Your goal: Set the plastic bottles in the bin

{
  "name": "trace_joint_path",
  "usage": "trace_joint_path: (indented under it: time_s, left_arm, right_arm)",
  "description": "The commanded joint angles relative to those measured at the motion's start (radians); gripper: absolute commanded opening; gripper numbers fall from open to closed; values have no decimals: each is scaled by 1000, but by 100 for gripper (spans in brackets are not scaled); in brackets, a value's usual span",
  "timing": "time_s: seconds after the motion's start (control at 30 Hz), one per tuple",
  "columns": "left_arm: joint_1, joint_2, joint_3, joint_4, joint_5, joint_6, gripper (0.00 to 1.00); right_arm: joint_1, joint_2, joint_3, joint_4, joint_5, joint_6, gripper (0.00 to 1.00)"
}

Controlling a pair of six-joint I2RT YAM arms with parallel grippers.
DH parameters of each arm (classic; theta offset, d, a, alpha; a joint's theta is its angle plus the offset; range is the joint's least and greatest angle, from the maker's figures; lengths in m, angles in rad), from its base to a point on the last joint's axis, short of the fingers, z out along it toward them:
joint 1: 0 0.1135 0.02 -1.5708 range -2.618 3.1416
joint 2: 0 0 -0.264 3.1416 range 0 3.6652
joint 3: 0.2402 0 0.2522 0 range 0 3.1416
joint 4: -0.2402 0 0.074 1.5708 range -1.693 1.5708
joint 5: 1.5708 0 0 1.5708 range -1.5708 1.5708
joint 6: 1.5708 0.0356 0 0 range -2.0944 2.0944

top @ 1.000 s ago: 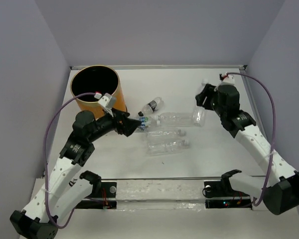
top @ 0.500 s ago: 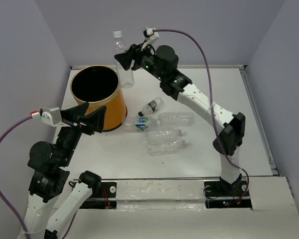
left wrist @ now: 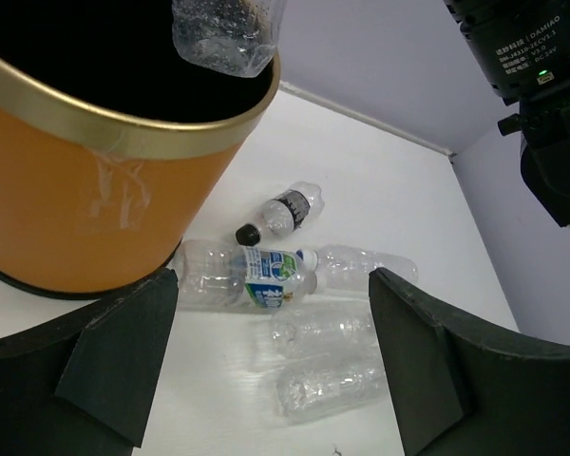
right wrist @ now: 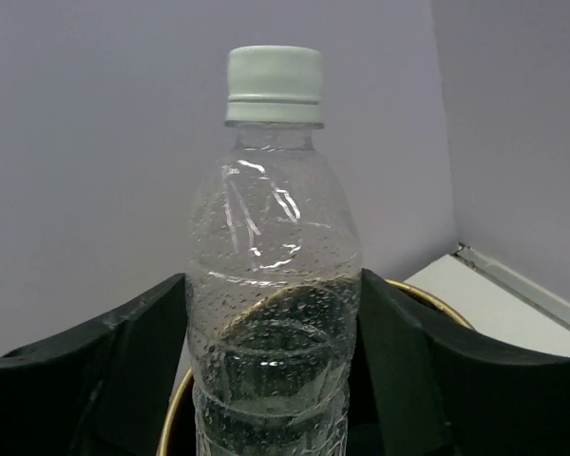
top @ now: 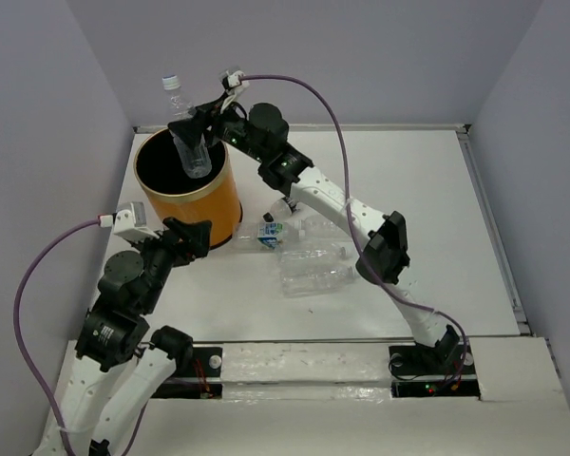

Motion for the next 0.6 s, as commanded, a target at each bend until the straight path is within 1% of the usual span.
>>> trace_joint_path:
  time_s: [0.0, 0.03, 0.1, 0.2, 0.23, 0.27, 0.33, 0.37, 0.4, 0.47, 0.5, 0.53, 0.57]
  left_arm:
    - [-4, 5, -76, -17, -3, -119, 92]
    - [-4, 10, -90, -10, 6, -133, 93]
    - [-4, 30, -133, 27, 32, -160, 95]
    - [-5, 94, -168, 99, 90, -157, 97]
    - [-5, 116, -174, 121, 107, -153, 97]
    - [-5, 145, -177, 144, 145, -138, 97]
    - [-7, 237, -168, 207, 176, -119, 97]
    - [-11, 272, -159, 225, 230, -108, 97]
    - [-17, 338, -135, 256, 239, -76, 97]
    - [-39, 402, -104, 276, 233, -46, 96]
    - [-74, 466, -72, 299, 212, -6, 97]
    - [-94, 500, -55, 303, 201, 10, 96]
    - [-135, 539, -33, 306, 192, 25, 96]
  right_arm:
    - [7, -22, -38, 70, -23, -14, 86]
    - [7, -36, -55, 69, -31, -22, 90]
    - [7, -94, -120, 63, -34, -40, 93]
    - [7, -218, -218, 63, -20, -75, 93]
    - [7, -256, -300, 63, -8, -86, 92]
    - [7, -337, -348, 64, -3, -98, 90]
    - [-17, -430, -457, 64, 12, -96, 87]
    - [-30, -477, -587, 64, 17, -83, 85]
    - [-63, -581, -659, 66, 24, -73, 81]
    - [-109, -690, -816, 70, 46, -40, 76]
    - [-163, -799, -979, 72, 53, 1, 73]
    - [-194, -852, -1063, 72, 58, 21, 71]
    - [-223, -904, -1224, 72, 66, 65, 68]
